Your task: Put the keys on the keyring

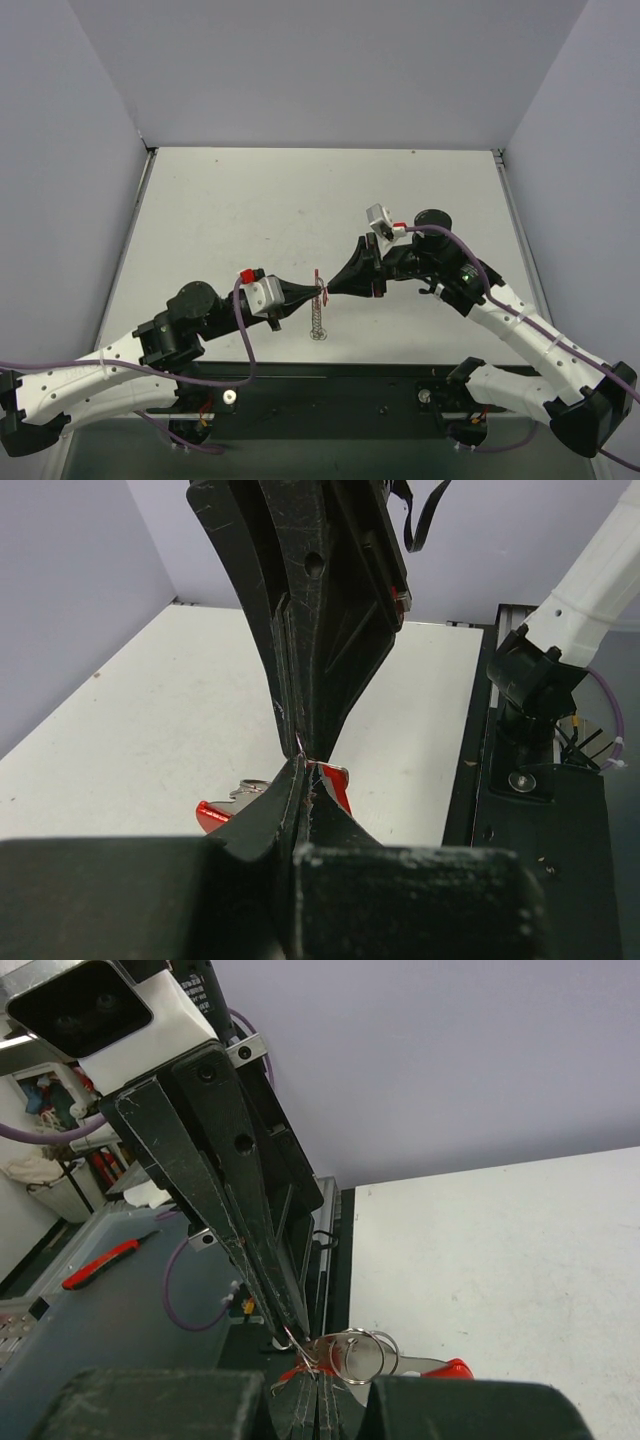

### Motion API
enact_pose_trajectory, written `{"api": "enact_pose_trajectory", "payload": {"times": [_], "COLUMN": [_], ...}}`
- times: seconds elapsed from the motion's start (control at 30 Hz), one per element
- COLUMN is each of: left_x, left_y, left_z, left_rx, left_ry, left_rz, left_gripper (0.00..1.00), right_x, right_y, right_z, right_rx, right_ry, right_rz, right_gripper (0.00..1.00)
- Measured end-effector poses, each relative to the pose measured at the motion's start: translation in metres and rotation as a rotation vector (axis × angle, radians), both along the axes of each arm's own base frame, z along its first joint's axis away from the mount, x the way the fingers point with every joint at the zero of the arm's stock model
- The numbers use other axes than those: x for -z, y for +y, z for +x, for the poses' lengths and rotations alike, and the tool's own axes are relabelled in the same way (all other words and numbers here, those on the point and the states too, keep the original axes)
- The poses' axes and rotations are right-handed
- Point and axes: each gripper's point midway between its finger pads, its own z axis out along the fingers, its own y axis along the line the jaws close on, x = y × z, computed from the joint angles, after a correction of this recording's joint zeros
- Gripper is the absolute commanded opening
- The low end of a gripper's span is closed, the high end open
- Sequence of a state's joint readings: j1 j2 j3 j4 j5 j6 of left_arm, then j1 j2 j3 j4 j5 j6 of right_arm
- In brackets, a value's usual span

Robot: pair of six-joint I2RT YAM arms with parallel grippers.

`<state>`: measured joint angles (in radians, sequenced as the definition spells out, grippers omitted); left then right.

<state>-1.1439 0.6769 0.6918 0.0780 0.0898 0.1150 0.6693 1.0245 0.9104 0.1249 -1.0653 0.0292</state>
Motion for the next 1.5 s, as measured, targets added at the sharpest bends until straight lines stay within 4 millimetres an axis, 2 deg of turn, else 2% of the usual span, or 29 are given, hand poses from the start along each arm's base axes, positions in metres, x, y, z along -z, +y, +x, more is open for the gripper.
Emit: {"api": "enact_pose_trajectory", "payload": {"times": [0.4,1.5], "left_x": [-0.013,-0.005], "left_y": [0.0,0.004], "left_z": [-0.001,-0.001], "left_rx": [0.004,-0.002], "left_ry": [-0.022,-0.03], "left_rz": [-0.053,-0.068], "left_gripper": [0.0,0.0], "right_x": [-0.015,0.0], "right_y": [0.002,0.005], "right_z": [-0.001,0.003], "right_rx": [0.018,0.064], "right_ry": [0.077,0.271], "right_rz": [0.015,-0.071], "right_gripper": [0.0,0.0]}}
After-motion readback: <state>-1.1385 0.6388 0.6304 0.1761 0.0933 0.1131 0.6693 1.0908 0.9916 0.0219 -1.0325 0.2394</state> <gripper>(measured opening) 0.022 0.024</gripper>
